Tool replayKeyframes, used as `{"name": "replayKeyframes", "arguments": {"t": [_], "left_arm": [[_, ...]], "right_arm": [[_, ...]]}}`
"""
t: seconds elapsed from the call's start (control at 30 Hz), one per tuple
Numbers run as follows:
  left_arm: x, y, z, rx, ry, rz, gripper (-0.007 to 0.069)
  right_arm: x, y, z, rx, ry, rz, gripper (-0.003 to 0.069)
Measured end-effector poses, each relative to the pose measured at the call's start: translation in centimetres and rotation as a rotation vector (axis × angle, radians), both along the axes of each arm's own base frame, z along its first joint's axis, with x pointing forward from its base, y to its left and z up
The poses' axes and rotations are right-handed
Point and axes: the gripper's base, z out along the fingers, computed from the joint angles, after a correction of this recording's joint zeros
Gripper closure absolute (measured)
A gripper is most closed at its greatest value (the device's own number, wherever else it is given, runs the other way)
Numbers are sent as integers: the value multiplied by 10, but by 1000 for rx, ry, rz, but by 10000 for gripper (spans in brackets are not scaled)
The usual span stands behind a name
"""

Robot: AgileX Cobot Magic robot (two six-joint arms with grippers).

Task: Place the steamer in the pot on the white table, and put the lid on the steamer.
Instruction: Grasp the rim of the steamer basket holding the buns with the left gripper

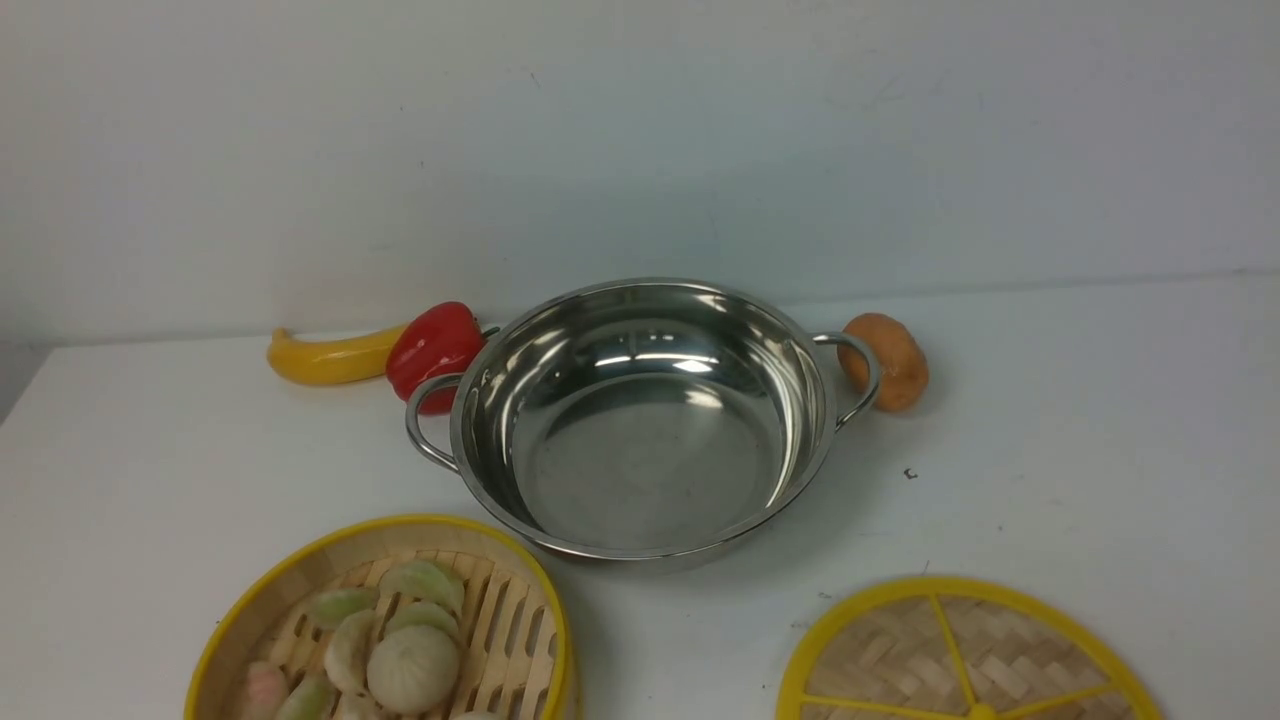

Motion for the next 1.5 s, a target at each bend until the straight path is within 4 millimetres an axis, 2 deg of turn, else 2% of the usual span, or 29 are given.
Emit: {"name": "replayKeyframes", "arguments": {"t": [0.03,0.1,0.23,0.3,0.4,0.47,0.5,0.53,0.63,0.67,0.77,0.83,0.97,1.03,1.07,1.1,1.2,1.33,1.4,1.5], "left_arm": [[-6,1,10,0,-123,19,384],[-12,1,17,26,-224,33,384],[-17,-5,30,156,-286,49,375],[-15,-6,38,204,-184,50,363],[-15,-5,52,279,-14,70,344],[-14,-3,67,414,273,97,326],[-13,-2,66,431,325,99,324],[-11,1,76,500,505,112,321],[0,7,92,578,763,130,321],[10,9,95,625,912,128,321],[32,10,99,725,1150,97,321],[56,7,90,810,1313,15,321],[101,-4,66,896,1459,-155,321],[128,-7,48,929,1516,-207,321],[128,-7,48,929,1516,-207,321],[147,-9,33,946,1558,-240,321],[169,-12,9,948,1626,-290,321],[185,-10,-12,925,1688,-312,321],[188,-6,-16,913,1696,-306,321],[195,10,-22,868,1702,-269,321]], "right_arm": [[-1,-1,10,-9,-42,-15,416],[-5,-3,30,-47,-114,-36,416],[-24,-5,90,-232,-322,-104,416],[-35,-3,120,-353,-382,-113,416],[-37,2,145,-467,-369,-72,416],[-25,13,169,-607,-241,66,416],[-25,13,169,-612,-241,64,416],[-10,19,177,-687,-117,172,416],[20,24,179,-769,99,327,416],[31,24,176,-798,180,371,416],[61,23,162,-847,384,471,416],[78,21,150,-885,497,516,416],[102,16,131,-961,620,565,416],[110,16,126,-971,650,582,416],[110,16,126,-971,650,582,416],[114,16,123,-973,665,593,416],[116,16,121,-982,670,601,416],[116,16,121,-987,667,605,416],[116,16,121,-986,667,608,416],[116,16,121,-986,670,612,416]]}}
